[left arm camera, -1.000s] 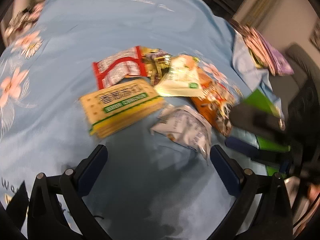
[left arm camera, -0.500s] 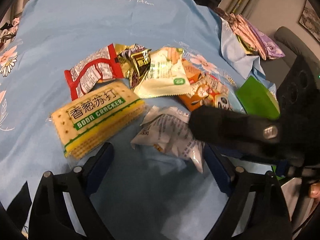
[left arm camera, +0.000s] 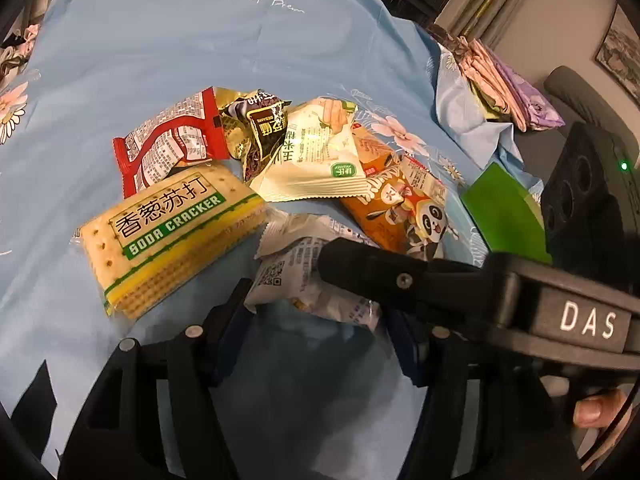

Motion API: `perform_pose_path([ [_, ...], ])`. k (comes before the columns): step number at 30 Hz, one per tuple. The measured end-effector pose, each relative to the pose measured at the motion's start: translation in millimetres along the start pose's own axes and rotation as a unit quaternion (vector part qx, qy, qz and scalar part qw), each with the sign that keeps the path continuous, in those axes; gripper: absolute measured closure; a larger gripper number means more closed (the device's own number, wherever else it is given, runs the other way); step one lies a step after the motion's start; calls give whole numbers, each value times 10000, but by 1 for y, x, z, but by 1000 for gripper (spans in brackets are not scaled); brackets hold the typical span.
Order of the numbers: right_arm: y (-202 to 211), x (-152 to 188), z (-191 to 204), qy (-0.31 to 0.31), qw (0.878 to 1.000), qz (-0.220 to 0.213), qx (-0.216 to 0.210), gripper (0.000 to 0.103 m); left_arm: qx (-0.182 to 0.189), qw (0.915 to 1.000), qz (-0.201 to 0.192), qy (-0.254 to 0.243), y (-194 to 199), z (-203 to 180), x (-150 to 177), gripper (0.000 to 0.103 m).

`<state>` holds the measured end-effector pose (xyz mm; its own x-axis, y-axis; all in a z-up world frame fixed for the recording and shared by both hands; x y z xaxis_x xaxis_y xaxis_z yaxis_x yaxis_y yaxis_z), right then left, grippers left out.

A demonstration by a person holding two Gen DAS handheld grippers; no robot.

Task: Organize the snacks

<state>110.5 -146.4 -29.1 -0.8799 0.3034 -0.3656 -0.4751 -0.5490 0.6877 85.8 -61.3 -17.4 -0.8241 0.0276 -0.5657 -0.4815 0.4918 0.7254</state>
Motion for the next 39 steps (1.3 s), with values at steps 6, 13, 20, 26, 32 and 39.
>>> perform_pose_path([
  [6,3,2,2,36,9999,-118,-41,52,-126,9997,-49,-187,5,-3,-3,46],
  [13,18,5,6,133,9995,-276,-93,54,-115,9995,-163,-259,14,-10,-4,46],
  [20,41,8,7,225,9986,-450,-174,54,-45,9985,-337,-428,27,-26,-6,47],
  [26,77,15,6,418,9962,-762,-40,54,47,9965,-483,-681,35,-57,-2,47],
  [32,108,23,-11,249,9935,-1108,52,54,38,9932,-531,-1032,32,-97,5,47],
  [39,162,40,-22,411,9834,-1693,510,62,611,9856,-619,-1449,37,-145,17,54],
])
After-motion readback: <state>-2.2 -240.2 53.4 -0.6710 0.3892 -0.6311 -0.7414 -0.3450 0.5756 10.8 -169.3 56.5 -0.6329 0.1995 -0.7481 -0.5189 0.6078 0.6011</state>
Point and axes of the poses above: each gripper's, at about its wrist camera, not at the fingertips, and y roughly against the way its jaws point, z to its left, x to its underside, the point moved 4 cm from there along -y, roughly the way its jaws point, and after that the axes turned 4 degrees about z, right-handed, at the moved point
